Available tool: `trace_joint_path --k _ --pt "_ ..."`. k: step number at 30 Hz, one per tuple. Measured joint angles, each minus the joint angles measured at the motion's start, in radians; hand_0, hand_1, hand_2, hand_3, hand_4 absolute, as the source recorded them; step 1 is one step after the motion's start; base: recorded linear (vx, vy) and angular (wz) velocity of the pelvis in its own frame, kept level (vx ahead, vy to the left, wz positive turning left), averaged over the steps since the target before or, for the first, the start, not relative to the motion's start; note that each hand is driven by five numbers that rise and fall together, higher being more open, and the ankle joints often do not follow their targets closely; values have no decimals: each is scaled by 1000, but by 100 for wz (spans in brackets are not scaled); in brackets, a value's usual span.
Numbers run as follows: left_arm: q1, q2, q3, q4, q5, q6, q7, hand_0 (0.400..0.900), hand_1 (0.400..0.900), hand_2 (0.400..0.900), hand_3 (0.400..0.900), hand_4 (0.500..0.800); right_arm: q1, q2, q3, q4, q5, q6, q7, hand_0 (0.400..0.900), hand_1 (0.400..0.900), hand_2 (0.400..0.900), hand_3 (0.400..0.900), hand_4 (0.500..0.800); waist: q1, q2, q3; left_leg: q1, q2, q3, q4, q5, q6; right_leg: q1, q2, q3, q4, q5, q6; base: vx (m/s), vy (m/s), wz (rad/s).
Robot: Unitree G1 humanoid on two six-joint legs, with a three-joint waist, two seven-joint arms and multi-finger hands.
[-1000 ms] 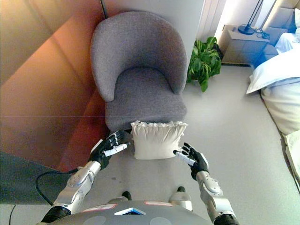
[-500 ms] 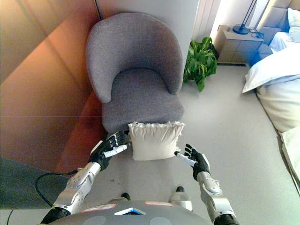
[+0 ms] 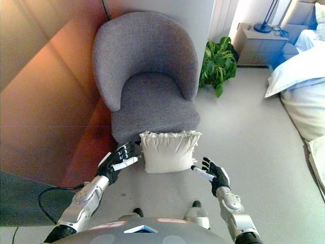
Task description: Pick up the pillow and put it on the sofa.
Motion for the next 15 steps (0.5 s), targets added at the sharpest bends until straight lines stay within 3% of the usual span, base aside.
trace_joint_path --k 3,4,6,9,11,12,13,14,15 --pt "1 -2 -2 0 0 -4 1 900 900 900 900 800 -14 -19 11 0 0 0 1 900 900 900 900 800 1 15 20 -29 29 -2 58 -11 -20 -19 21 7 24 -12 -22 57 -99 -23" --pt "-1 1 -4 0 0 -10 2 900 900 900 900 800 -22 -19 13 0 0 1 3 900 900 900 900 800 5 9 36 -47 35 -2 112 -22 -19 -25 25 13 37 -20 -32 148 -84 -37" --pt "-11 3 -4 2 -1 -18 6 900 900 900 900 800 -44 -17 19 1 0 0 16 900 900 900 900 800 29 -34 81 -127 39 -53 301 -12 -16 -33 2 43 50 -26 -44 224 8 -34" --pt "4 -10 -11 0 -1 -19 -13 900 900 900 900 800 -47 -31 16 0 -1 -2 27 900 900 900 900 800 48 -59 103 -182 21 -110 414 13 -8 -1 -15 72 0 -26 -44 346 144 -30" --pt "2 -26 -11 -9 -1 -22 -26 900 900 900 900 800 -43 -54 18 -2 -1 -2 27 900 900 900 900 800 47 -39 107 -154 -9 -103 304 -11 -1 -10 -21 72 -6 -29 -40 434 242 -40" --pt "4 -51 -13 -9 -2 -29 -28 900 900 900 900 800 -36 -90 16 -11 -2 -5 27 900 900 900 900 800 54 26 95 -124 0 -114 168 -75 38 -26 23 80 11 -52 -6 451 200 -51" --pt "-1 -66 -12 -16 -3 -37 -30 900 900 900 900 800 -44 -105 13 -9 -6 -11 30 900 900 900 900 800 85 89 114 -126 54 -109 133 -40 -11 -88 77 99 205 -77 -17 474 198 -56" --pt "8 -56 1 -27 -4 -44 -24 900 900 900 900 800 -42 -86 22 2 -13 -8 32 900 900 900 900 800 122 83 115 -123 57 -78 137 -46 -14 -161 82 100 469 -211 -45 492 218 -59" --pt "24 -42 2 -44 -4 -60 -22 900 900 900 900 800 -19 -74 28 1 -19 -15 50 900 900 900 900 800 128 57 115 -106 48 -83 138 -45 -19 -143 72 87 580 -308 -50 449 232 -49"
